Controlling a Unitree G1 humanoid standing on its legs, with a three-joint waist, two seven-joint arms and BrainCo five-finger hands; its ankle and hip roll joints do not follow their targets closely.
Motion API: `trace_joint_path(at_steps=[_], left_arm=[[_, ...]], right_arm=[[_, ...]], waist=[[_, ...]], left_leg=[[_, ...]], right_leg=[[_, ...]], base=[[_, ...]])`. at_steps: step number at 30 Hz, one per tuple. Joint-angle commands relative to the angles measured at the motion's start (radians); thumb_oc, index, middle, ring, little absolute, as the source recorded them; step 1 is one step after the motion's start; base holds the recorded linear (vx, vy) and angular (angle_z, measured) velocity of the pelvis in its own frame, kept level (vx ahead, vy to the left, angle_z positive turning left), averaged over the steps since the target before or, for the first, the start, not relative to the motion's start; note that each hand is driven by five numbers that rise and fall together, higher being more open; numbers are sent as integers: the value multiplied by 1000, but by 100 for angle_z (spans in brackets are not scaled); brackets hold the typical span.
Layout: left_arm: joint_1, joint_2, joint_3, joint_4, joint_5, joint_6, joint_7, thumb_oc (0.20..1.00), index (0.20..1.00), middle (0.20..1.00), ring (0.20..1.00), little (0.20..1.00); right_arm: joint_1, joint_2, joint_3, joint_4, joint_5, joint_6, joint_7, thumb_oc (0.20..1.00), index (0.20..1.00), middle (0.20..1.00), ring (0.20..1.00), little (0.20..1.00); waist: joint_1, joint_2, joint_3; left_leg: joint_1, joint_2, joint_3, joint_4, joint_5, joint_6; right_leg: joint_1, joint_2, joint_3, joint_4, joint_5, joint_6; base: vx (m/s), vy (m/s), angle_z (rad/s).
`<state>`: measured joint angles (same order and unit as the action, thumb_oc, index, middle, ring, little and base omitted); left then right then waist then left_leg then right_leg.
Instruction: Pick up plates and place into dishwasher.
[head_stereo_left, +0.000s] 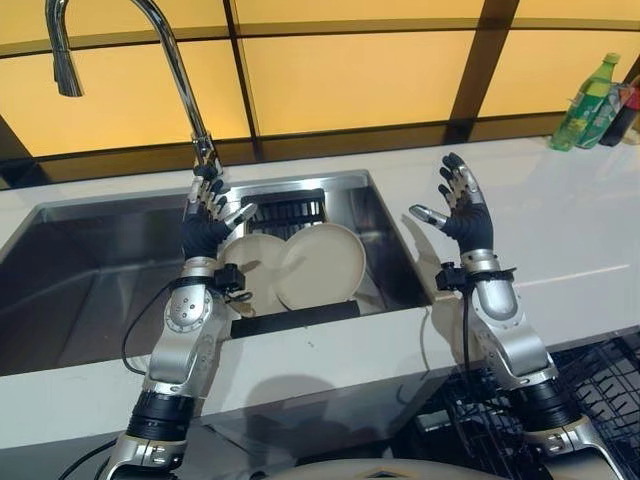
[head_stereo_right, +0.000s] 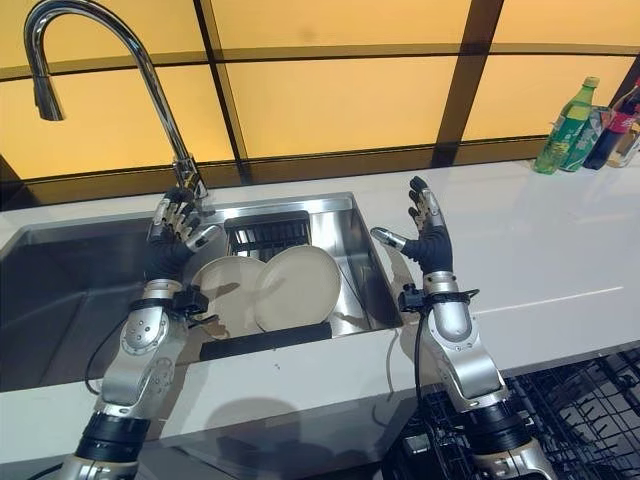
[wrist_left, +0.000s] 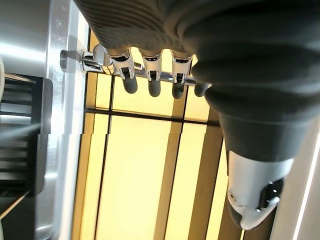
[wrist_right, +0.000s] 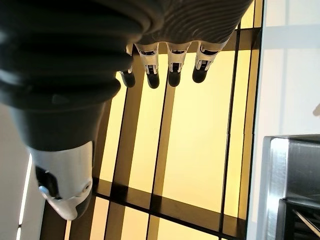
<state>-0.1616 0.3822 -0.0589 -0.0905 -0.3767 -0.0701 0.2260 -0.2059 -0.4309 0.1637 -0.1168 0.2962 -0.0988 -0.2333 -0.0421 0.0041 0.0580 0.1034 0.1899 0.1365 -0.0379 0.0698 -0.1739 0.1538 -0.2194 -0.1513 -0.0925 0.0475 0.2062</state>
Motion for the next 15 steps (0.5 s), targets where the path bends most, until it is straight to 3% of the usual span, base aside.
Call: trace_joint_path(at_steps=[1,4,9,15], left_arm=[[-105,101,24,29,67,-62,-14,1000,1000,1000,1000,1000],[-118,125,29,74,102,-105,18,1000,1000,1000,1000,1000],[-146,156,19,134,151,-90,-17,1000,1000,1000,1000,1000],[-200,216,-13,245,167,-123,-91,1000,1000,1000,1000,1000]], right_arm=[[-60,-37,-38,-57,42,-30,10,1000,1000,1000,1000,1000],[-125,-35,4,-14,38,-39,3,1000,1000,1000,1000,1000],[-103,-45,-3,-35,44,-12,22,1000,1000,1000,1000,1000],[-67,-46,-5,-35,62,-7,43,1000,1000,1000,1000,1000]], waist=[[7,-31,10],[30,-20,31],[-5,-3,10],[-46,13,-9]], left_leg=[[-87,-49,-14,272,-110,49],[-104,-82,-112,214,-119,64],[-41,-65,-58,116,-114,62],[7,-74,-3,48,-119,75]], right_leg=[[-45,124,37,38,-38,-133],[-54,118,83,48,-38,-126],[-71,87,73,55,-37,-103],[-85,63,86,48,-24,-70]], base=[[-1,14,19],[36,105,-14],[76,154,-45],[141,99,-11]])
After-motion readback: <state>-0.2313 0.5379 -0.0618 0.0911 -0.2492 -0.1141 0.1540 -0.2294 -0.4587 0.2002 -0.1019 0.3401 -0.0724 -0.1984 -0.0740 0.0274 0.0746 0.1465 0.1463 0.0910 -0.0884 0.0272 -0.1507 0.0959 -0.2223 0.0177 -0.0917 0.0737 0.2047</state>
